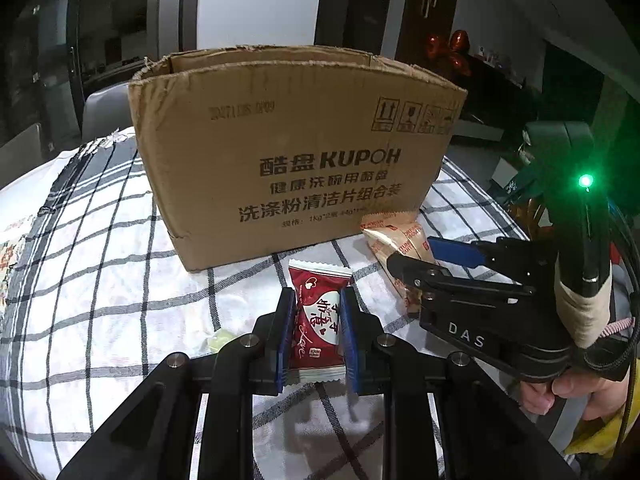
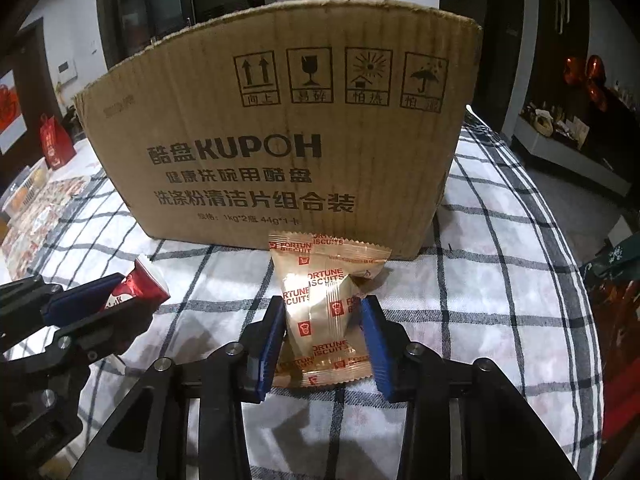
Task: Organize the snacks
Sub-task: 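Carry the red packet and gold biscuit packet over the box with both grippers, then open both grippers to drop the red and biscuit packets into the box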
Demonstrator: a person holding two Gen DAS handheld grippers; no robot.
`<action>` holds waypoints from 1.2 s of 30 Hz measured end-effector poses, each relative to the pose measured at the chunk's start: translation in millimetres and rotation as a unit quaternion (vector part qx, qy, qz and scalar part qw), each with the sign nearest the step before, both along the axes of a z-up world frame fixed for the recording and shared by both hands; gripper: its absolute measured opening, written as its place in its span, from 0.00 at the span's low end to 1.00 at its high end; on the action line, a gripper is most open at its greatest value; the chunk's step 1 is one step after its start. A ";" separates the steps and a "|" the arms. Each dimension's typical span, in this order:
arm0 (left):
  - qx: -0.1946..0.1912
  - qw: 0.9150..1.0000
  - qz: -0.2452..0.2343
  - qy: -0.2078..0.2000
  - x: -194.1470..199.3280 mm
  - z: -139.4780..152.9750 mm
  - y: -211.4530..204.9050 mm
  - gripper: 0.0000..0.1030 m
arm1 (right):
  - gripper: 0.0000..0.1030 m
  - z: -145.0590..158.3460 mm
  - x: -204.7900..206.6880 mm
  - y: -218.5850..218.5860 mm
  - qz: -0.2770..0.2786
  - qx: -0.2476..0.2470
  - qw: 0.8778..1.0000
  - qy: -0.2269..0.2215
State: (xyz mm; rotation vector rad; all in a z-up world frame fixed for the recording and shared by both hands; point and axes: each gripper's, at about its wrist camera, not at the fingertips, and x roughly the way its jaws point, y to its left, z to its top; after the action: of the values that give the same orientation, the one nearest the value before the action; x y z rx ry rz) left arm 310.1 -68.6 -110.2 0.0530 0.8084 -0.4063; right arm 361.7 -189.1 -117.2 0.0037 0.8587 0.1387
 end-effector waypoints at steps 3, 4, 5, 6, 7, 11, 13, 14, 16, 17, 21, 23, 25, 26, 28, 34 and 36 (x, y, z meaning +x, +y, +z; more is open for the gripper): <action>-0.002 1.000 0.003 -0.007 -2.3 7.4 2.2 0.22 | 0.38 6.9 -5.2 0.1 0.001 0.002 1.000 -0.007; -0.004 1.000 0.004 -0.009 -3.6 10.8 3.7 0.22 | 0.38 10.0 -8.1 0.3 0.002 0.003 1.000 -0.010; -0.006 1.000 0.005 -0.010 -5.2 13.7 4.6 0.22 | 0.38 13.1 -10.7 0.3 0.003 0.005 1.000 -0.013; -0.008 1.000 0.006 -0.013 -7.4 16.7 5.7 0.22 | 0.38 16.8 -13.6 0.1 0.003 0.006 1.000 -0.017; -0.009 1.000 0.007 -0.015 -9.0 19.8 6.4 0.22 | 0.38 21.2 -16.9 -0.5 0.002 0.009 1.000 -0.021; -0.016 0.999 0.010 -0.026 -15.6 34.8 11.7 0.22 | 0.38 41.8 -29.2 -4.6 -0.002 0.018 0.999 -0.045; -0.018 0.999 0.010 -0.036 -19.9 43.9 14.1 0.22 | 0.38 53.5 -34.8 -6.1 -0.005 0.023 0.998 -0.059; -0.017 0.999 0.010 -0.041 -21.8 48.3 14.9 0.22 | 0.38 59.8 -38.0 -6.4 -0.005 0.026 0.997 -0.067; -0.016 0.998 0.009 -0.052 -24.7 58.5 15.7 0.22 | 0.38 71.7 -42.9 -7.0 -0.005 0.030 0.996 -0.080; -0.014 0.998 0.007 -0.061 -27.0 64.6 16.0 0.22 | 0.38 76.9 -45.3 -5.4 -0.004 0.031 0.996 -0.086; -0.004 0.996 0.010 -0.087 -30.9 85.8 17.6 0.22 | 0.38 101.5 -52.3 -2.9 0.002 0.034 0.993 -0.112; -0.007 0.995 0.009 -0.097 -29.2 96.1 19.4 0.22 | 0.38 113.8 -53.8 -1.1 0.003 0.036 0.991 -0.125; -0.009 0.994 0.009 -0.105 -27.4 105.6 22.1 0.22 | 0.38 122.9 -52.4 0.0 0.005 0.036 0.990 -0.134; -0.010 0.994 0.009 -0.109 -25.8 109.9 22.7 0.22 | 0.38 128.2 -51.3 1.0 0.005 0.038 0.989 -0.140; -0.012 0.993 0.010 -0.119 -22.1 119.9 25.0 0.22 | 0.38 135.8 -48.2 2.5 0.007 0.039 0.988 -0.147; -0.003 0.990 0.006 -0.144 -8.7 141.2 27.3 0.22 | 0.38 153.3 -32.6 4.9 0.016 0.036 0.986 -0.163; 0.005 0.988 0.004 -0.153 -1.1 147.7 27.5 0.22 | 0.38 156.4 -24.5 5.2 0.018 0.035 0.986 -0.165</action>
State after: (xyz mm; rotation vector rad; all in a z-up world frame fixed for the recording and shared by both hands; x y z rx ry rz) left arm 309.0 -41.1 37.4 0.1189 0.5074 -0.3755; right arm 337.3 -183.9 39.2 0.0293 0.5230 0.1974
